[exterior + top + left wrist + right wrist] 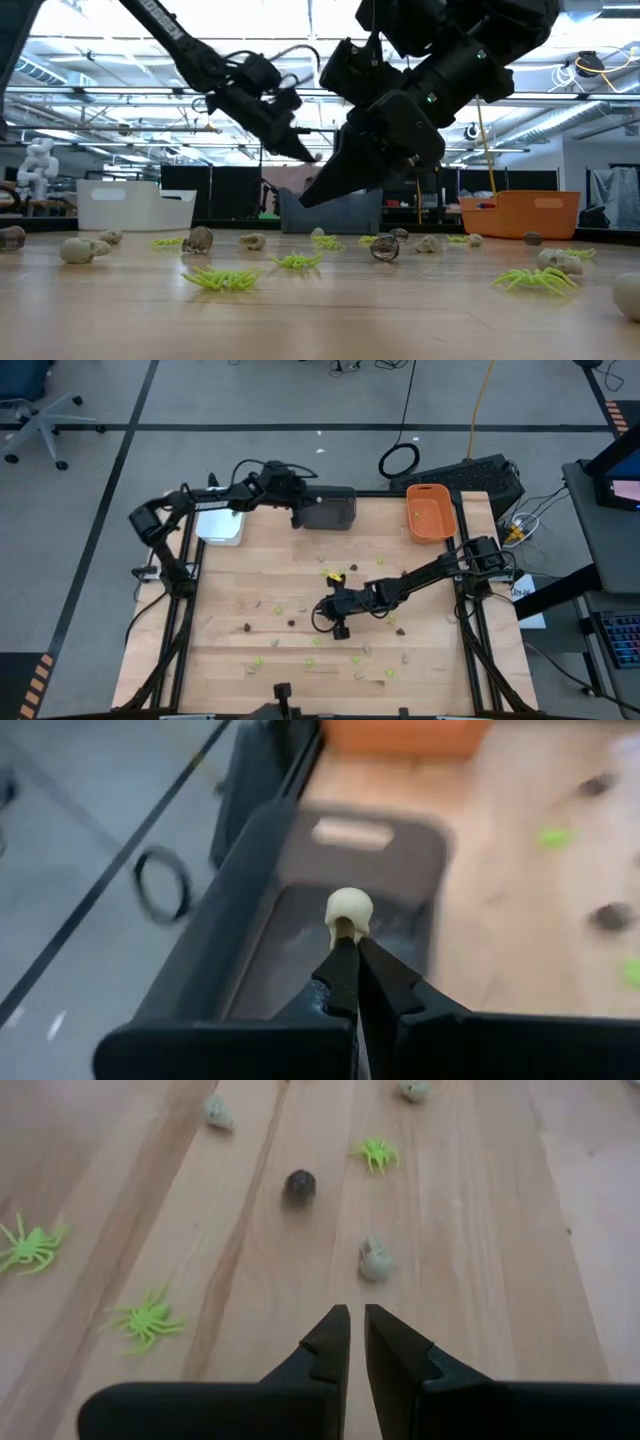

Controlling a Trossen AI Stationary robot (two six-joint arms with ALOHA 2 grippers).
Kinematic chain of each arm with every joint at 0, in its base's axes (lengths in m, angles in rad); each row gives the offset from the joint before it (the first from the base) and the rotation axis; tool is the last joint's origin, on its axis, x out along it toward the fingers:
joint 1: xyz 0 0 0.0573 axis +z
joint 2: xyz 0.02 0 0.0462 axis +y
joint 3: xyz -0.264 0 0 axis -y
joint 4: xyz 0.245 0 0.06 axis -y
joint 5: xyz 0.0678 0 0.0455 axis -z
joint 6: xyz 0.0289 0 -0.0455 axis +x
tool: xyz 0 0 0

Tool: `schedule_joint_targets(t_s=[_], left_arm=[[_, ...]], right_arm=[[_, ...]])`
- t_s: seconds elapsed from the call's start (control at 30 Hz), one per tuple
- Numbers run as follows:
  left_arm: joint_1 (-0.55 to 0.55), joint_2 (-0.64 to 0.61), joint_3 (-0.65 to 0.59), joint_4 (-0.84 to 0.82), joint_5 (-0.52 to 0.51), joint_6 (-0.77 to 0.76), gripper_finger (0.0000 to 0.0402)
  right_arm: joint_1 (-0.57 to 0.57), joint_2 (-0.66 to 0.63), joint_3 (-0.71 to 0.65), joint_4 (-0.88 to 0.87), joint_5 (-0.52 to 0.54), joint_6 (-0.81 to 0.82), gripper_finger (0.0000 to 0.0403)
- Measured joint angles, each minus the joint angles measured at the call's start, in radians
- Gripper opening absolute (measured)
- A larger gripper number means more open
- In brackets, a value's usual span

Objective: Sort Halloween decoration
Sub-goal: Put the white toy skull into the black bin

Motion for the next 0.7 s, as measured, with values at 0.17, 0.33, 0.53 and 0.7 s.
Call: schedule_joint_targets(t_s=[0.17,0.33,0.53,0.7], left_arm=[[-0.004,0.054,0.099,-0.152,-0.084,0.024,0.0000],[-0.006,0.102,0.151,-0.228,-0.131,0.049,0.0000],[-0.028,0.119,0.154,-0.259,-0.193,0.080,0.0000],[-0.056,0.118,0.154,-0.262,-0.212,0.123,0.0000]], right_arm=[[0.001,0.000,0.000,-0.041,0.000,0.013,0.0022],[0.014,0.000,0.000,-0.109,0.000,0.029,0.0022],[0.034,-0.033,0.000,-0.220,0.004,0.080,0.0022],[0.059,-0.099,0.000,-0.337,0.064,0.104,0.0022]])
